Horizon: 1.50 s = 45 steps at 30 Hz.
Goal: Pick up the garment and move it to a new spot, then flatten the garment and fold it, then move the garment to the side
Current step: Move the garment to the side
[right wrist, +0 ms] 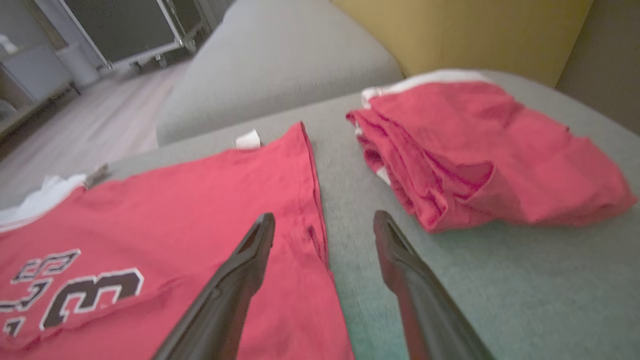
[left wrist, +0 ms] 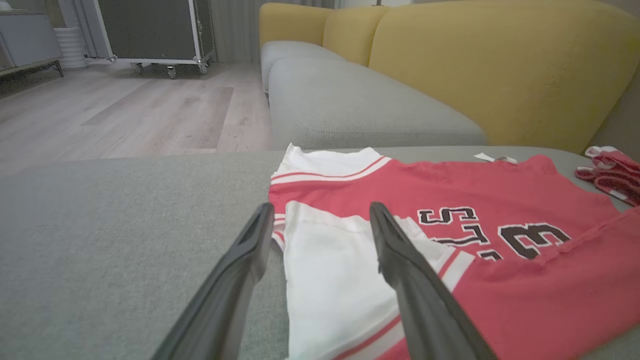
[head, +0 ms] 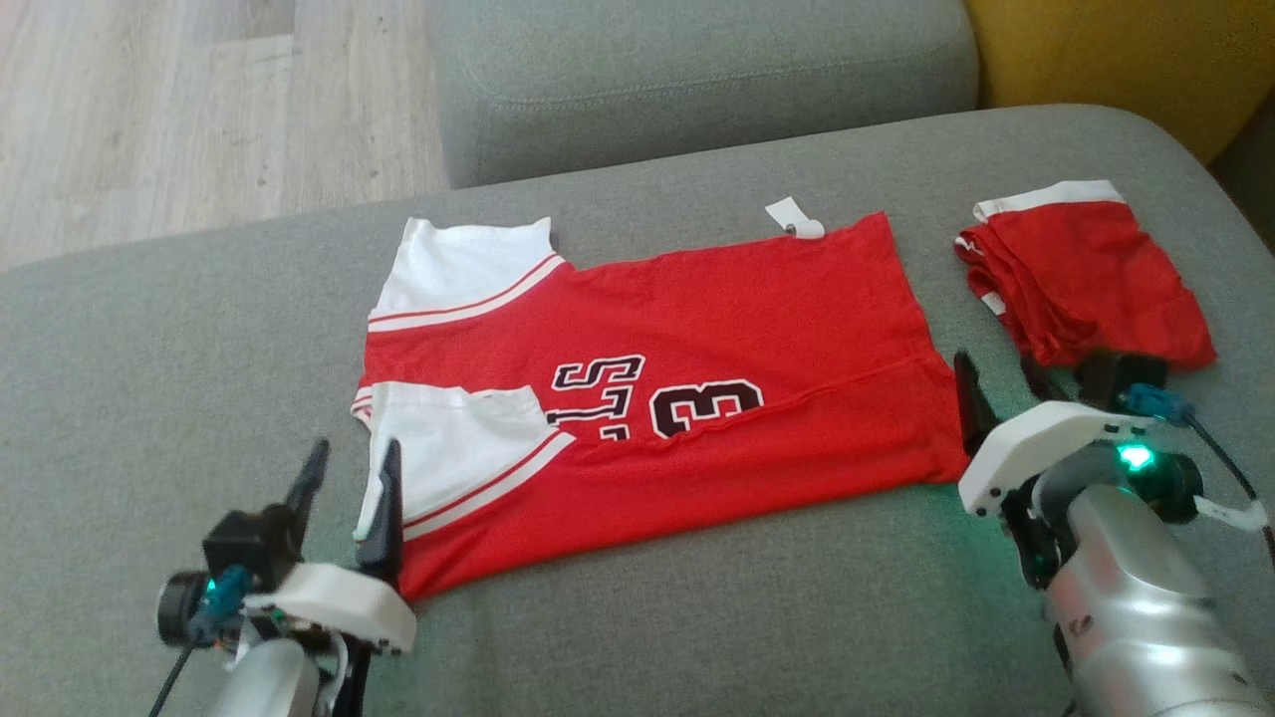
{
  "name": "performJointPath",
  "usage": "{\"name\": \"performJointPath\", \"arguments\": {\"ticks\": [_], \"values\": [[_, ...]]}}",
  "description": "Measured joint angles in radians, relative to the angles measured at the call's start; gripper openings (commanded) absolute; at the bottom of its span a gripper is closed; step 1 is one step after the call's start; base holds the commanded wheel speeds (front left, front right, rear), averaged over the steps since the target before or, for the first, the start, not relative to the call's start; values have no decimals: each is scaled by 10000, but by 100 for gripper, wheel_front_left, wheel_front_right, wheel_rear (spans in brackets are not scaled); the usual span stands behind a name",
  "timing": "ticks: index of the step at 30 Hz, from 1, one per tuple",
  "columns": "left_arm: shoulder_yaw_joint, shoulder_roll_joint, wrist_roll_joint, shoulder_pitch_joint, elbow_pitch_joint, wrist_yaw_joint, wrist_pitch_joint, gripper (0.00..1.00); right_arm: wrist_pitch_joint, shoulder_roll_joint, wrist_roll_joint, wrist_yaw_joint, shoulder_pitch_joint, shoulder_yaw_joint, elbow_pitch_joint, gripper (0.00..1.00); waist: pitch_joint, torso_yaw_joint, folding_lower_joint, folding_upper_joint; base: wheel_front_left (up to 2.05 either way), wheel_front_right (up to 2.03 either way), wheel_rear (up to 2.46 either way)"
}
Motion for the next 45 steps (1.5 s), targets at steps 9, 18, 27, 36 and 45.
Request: {"name": "performJointPath", "arguments": {"ticks": [9, 18, 27, 36, 45], "values": [[828, -278, 253, -247, -2470, -4, -384, 100, -1354, 362, 123, 0, 1098, -414, -3321, 100, 600, -32, 0, 0, 0, 0, 0], [6, 556, 635, -2561, -1728, -389, 0, 100, -1384, 435, -163, 0, 1481, -604, -6180, 100, 1990, -166, 1, 0, 0, 0, 0], [-2938, 2688, -1499, -6421, 138, -462, 3026, 100, -1400, 508, 360, 0, 523, -295, -6947, 100, 3492, -791, 3, 0, 0, 0, 0], [-4245, 3979, -2685, -7868, 1676, -462, 4765, 100, -1427, 512, 686, 0, 387, -86, -7384, 100, 4448, -1523, 2, -1, 0, 0, 0], [-4679, 4125, -3375, -8559, 2888, -462, 4683, 100, -1427, 512, 1287, 0, 206, 36, -7574, 100, 4941, -2100, -1, 0, 0, 0, 0]]}}
